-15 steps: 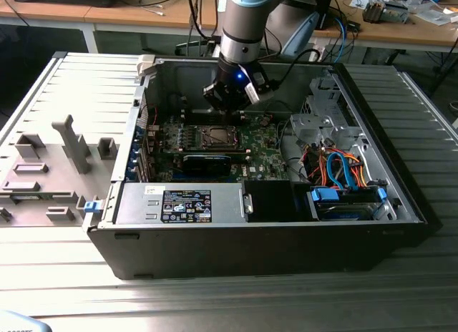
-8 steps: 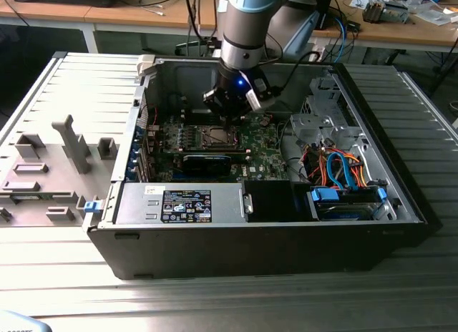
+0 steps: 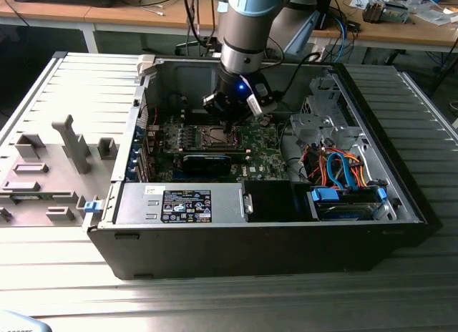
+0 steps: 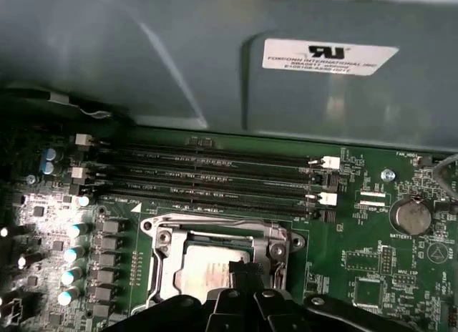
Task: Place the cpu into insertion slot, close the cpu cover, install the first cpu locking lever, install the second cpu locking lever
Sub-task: 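Install the first cpu locking lever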
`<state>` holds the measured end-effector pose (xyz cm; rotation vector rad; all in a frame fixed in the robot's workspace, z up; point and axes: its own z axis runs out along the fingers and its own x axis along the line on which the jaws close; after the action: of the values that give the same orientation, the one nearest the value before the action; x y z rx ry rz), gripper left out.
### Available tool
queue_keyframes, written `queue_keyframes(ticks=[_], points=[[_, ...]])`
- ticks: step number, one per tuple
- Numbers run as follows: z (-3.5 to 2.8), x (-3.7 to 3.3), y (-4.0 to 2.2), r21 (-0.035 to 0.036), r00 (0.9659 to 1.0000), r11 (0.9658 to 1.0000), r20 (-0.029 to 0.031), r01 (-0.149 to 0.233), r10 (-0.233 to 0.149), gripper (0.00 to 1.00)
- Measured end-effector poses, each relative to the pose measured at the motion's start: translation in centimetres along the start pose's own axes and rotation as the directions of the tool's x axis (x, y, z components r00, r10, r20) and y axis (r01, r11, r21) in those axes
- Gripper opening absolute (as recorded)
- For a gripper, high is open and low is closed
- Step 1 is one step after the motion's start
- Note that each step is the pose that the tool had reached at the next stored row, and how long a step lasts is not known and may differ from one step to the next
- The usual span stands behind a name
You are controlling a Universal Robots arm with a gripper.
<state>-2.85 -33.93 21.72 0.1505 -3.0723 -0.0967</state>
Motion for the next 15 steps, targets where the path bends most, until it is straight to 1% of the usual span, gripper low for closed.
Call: queue_keyframes(ticks=[1,2,8,9,11,12,15], points=[[-0.25,0.01,0.02,0.0003,1.0000,1.0000,-0.0001,0.000,0.000,0.11],[-0.71,0.04,0.05,0.0001,1.0000,1.0000,0.0000,0.000,0.000,0.11],[-2.08,0.12,0.14,0.0010,1.0000,1.0000,0.0000,0.000,0.000,0.11],[-2.52,0.15,0.16,0.0010,1.0000,1.0000,-0.0001,0.000,0.000,0.11],[-3.01,0.18,0.20,0.0012,1.0000,1.0000,-0.0001,0.000,0.000,0.11],[-3.42,0.20,0.22,0.0017,1.0000,1.0000,-0.0002,0.000,0.000,0.11],[-3.52,0.21,0.23,0.0015,1.0000,1.0000,0.0000,0.000,0.000,0.11]])
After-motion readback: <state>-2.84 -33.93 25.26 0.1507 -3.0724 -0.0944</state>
